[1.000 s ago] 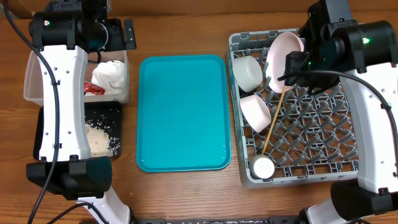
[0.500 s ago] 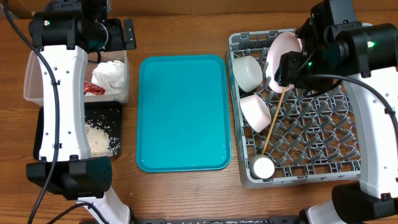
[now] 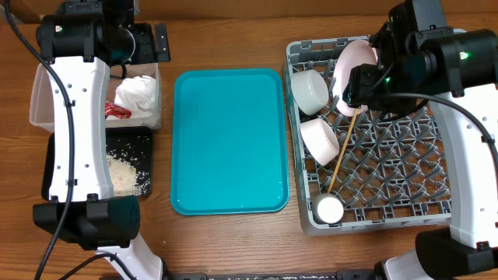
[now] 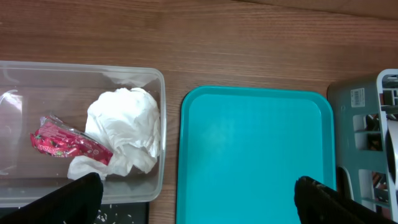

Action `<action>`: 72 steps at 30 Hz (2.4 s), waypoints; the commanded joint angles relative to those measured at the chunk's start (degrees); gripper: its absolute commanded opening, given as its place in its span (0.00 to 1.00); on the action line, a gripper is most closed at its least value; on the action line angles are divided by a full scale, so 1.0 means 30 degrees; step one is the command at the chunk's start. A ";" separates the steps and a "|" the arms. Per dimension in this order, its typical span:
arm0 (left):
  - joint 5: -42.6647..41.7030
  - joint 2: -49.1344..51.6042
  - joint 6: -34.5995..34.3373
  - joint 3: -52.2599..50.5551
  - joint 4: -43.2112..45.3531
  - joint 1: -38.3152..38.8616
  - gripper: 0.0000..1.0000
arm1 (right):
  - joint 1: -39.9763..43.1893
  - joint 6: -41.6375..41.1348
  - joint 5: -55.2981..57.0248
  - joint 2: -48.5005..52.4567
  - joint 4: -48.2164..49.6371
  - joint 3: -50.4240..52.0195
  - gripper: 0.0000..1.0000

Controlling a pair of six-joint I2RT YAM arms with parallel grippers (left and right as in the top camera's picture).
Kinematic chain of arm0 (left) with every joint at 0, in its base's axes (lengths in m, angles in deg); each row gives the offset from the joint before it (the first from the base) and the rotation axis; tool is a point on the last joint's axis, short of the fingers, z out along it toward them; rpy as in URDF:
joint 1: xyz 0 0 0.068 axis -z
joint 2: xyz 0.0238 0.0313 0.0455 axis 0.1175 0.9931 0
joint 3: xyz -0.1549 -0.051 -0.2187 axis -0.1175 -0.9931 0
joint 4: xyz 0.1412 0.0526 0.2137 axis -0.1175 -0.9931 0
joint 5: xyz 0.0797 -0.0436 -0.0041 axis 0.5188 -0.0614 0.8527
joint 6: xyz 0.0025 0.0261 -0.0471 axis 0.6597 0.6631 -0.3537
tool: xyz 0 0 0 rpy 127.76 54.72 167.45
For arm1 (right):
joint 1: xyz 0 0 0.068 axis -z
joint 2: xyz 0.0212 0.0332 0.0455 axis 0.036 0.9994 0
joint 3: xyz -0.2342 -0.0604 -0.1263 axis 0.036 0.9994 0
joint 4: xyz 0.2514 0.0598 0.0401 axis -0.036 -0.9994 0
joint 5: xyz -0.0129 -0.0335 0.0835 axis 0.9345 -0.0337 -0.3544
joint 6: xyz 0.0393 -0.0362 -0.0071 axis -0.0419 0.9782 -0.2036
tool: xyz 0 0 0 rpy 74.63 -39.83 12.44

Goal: Sort waste into correct bins and load items into the dishwasher

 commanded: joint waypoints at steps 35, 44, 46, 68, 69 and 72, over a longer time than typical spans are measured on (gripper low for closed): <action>0.0051 -0.0080 -0.0189 -0.0051 0.0015 0.0131 1.00 | 0.0211 -0.0080 -0.1188 -0.0554 0.3716 -0.0357 1.00; 0.0051 -0.0080 -0.0189 -0.0051 0.0015 0.0131 1.00 | 0.0138 0.1217 0.0707 -0.4036 0.9930 0.2470 1.00; 0.0051 -0.0080 -0.0189 -0.0051 0.0015 0.0131 1.00 | 0.0138 0.1209 0.0707 -0.5683 1.2276 0.4699 1.00; 0.0051 -0.0080 -0.0182 -0.0051 0.0015 0.0131 1.00 | 0.1960 0.2448 0.1792 -2.7248 3.1416 3.4090 1.00; 0.0051 -0.0080 -0.0189 -0.0051 0.0015 0.0131 1.00 | 0.1960 0.2426 0.1923 -2.7773 3.1867 3.4767 1.00; 0.0051 -0.0080 -0.0189 -0.0051 0.0015 0.0131 1.00 | 0.1960 0.2426 0.2361 -2.9237 3.3354 3.6844 1.00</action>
